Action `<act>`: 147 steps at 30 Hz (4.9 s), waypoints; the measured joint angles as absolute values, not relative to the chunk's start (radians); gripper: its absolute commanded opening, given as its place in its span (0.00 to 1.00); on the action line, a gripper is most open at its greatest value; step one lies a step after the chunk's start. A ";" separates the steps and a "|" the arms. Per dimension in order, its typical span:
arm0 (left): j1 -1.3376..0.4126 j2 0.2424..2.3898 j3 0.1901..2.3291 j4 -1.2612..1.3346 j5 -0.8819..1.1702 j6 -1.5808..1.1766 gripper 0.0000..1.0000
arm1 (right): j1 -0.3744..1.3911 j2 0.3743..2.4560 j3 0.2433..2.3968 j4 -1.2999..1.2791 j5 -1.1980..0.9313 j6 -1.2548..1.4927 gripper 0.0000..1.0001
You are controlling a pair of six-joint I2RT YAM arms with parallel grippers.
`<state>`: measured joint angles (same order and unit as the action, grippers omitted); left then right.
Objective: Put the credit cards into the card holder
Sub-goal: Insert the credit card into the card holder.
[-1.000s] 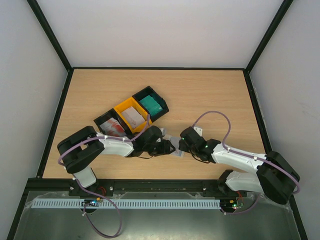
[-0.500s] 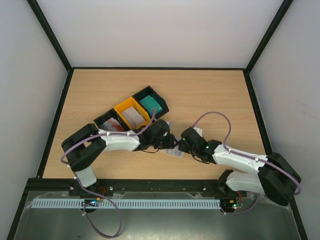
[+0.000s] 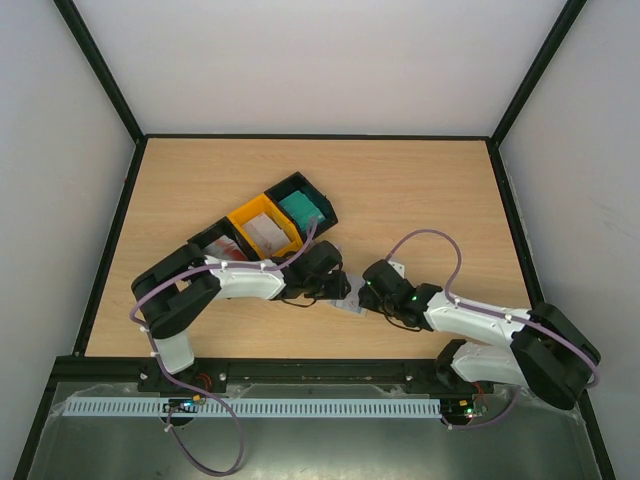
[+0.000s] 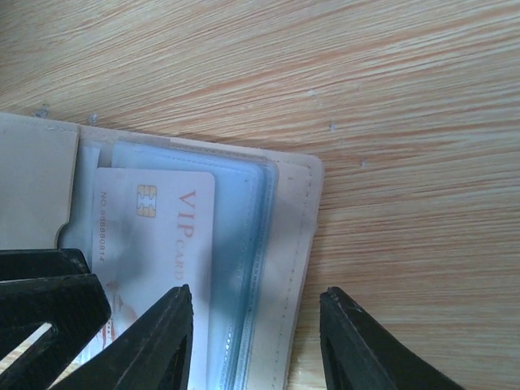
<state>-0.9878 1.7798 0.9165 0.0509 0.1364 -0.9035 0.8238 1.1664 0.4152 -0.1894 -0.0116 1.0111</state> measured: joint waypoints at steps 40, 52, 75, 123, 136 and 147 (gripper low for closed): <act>-0.988 1.776 0.936 0.054 0.165 -0.842 0.23 | 0.822 1.106 0.415 -0.205 0.047 1.014 0.46; -0.996 1.765 0.916 0.030 0.161 -0.868 0.09 | 0.822 1.072 0.417 -0.208 0.024 1.035 0.44; -0.997 1.800 0.903 0.040 0.175 -0.894 0.02 | 0.822 1.066 0.403 -0.149 -0.052 1.063 0.37; -0.992 1.801 0.885 0.070 0.179 -0.907 0.02 | 0.822 1.175 0.401 -0.097 -0.115 1.078 0.35; -0.988 1.801 0.885 0.070 0.179 -0.907 0.02 | 0.822 1.118 0.413 -0.136 -0.076 1.077 0.38; -0.987 1.801 0.885 0.070 0.179 -0.907 0.02 | 0.822 1.157 0.414 -0.138 -0.075 1.072 0.38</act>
